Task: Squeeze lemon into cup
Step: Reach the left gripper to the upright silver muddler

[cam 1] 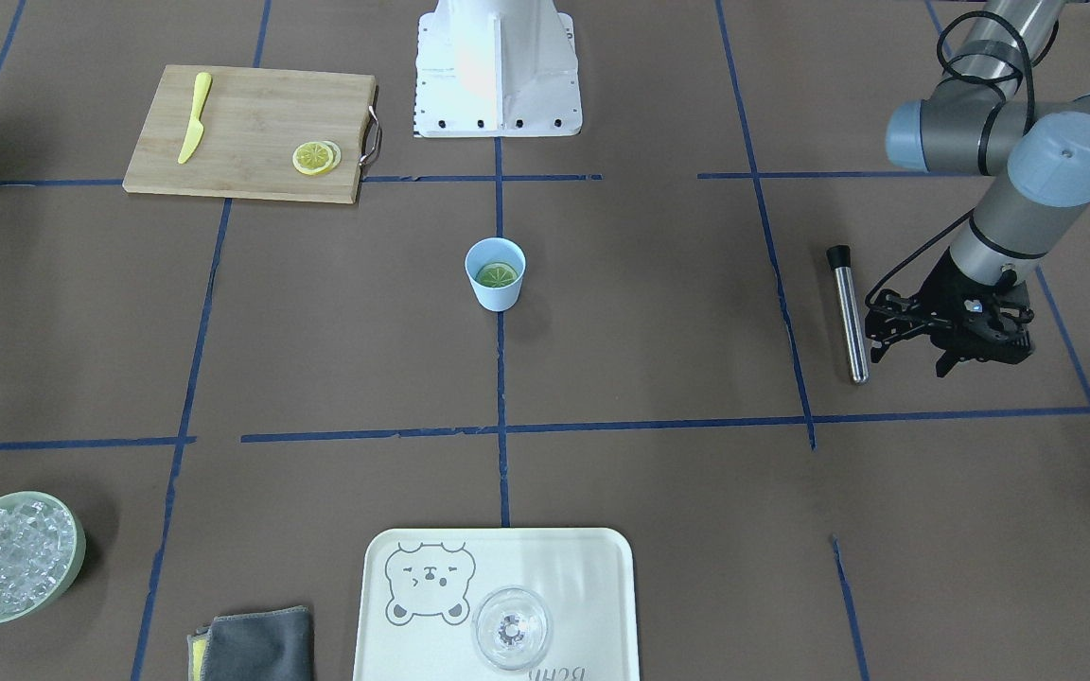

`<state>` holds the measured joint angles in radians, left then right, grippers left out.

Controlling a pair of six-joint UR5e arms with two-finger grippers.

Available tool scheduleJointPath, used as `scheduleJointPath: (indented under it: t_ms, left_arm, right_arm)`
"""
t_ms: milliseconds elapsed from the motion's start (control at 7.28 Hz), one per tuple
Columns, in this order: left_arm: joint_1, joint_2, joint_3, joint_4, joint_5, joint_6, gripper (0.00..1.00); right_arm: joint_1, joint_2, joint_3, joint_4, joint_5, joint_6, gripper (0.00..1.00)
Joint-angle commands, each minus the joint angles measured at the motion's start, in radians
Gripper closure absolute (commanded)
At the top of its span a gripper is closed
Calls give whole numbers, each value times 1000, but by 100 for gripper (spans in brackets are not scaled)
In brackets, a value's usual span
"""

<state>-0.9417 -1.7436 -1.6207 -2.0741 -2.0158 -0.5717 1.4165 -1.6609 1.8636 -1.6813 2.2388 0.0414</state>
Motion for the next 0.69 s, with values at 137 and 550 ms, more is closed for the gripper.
scheduleJointPath:
  t_ms: [137,550]
  left_arm:
    - [73,16,56,-139,27,-213,29]
    - [113,24,55,-138,66,-258,31]
  right_arm:
    - [4,-8,5,0,1,-3,0]
    - [10,-11,5,2,1,-5,0]
